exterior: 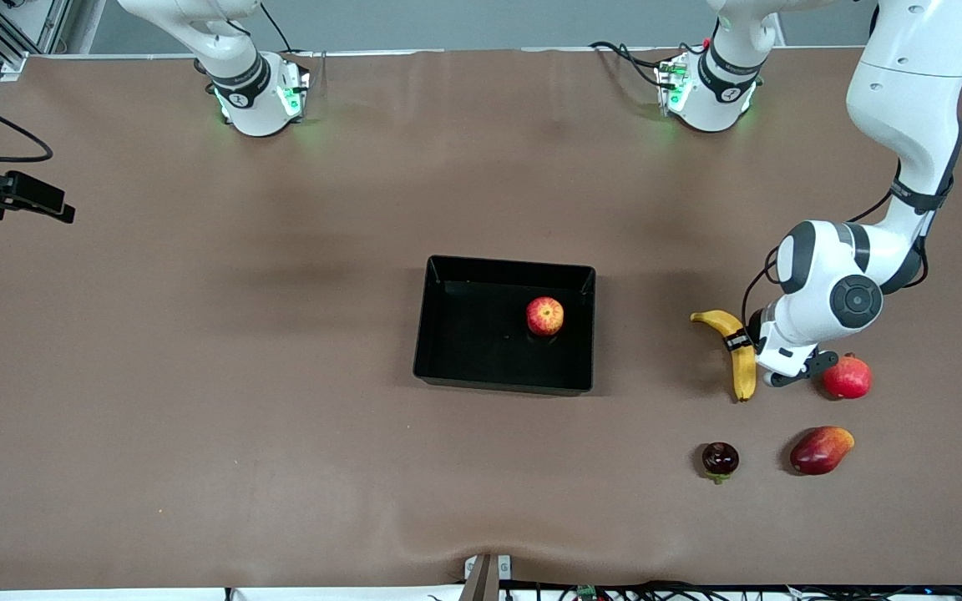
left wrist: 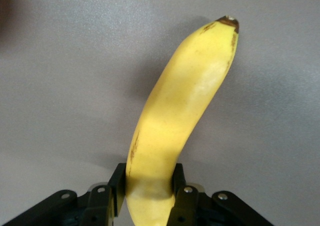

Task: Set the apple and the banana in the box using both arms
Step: 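Carry the banana over the black box with the left gripper, then lower the banana into the box, open the left gripper and lift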

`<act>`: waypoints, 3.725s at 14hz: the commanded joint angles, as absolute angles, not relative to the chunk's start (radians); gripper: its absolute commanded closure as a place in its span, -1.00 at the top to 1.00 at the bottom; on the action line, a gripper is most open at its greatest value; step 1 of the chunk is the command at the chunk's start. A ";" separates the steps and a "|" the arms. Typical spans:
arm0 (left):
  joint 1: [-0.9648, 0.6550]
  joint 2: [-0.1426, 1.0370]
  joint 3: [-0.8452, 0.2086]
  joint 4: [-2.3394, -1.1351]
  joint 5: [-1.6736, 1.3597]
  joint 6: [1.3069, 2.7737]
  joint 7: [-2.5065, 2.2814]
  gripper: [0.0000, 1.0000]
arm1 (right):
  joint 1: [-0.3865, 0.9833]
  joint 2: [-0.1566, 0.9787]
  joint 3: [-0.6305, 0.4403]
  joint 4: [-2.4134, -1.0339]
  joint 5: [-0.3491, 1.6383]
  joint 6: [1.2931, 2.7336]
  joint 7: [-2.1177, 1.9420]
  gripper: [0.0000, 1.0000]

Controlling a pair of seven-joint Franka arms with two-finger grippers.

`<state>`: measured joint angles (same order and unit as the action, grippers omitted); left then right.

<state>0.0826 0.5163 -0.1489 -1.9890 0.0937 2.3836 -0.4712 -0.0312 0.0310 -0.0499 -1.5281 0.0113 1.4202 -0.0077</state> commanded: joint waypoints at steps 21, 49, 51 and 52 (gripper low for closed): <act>-0.414 0.748 -0.380 -1.310 0.106 2.061 -1.351 -1.00 | -0.077 0.040 -0.040 -1.508 -0.015 1.419 -0.018 1.00; -0.413 0.617 -0.218 -1.269 0.121 1.973 -1.263 1.00 | -0.052 0.038 -0.032 -1.485 -0.008 1.390 -0.015 1.00; -0.327 0.520 -0.221 -1.270 0.110 1.840 -1.099 1.00 | -0.049 0.037 -0.032 -1.485 -0.008 1.390 -0.015 1.00; -0.286 0.482 -0.221 -1.272 0.109 1.788 -1.030 1.00 | -0.051 0.037 -0.032 -1.485 -0.008 1.387 -0.015 1.00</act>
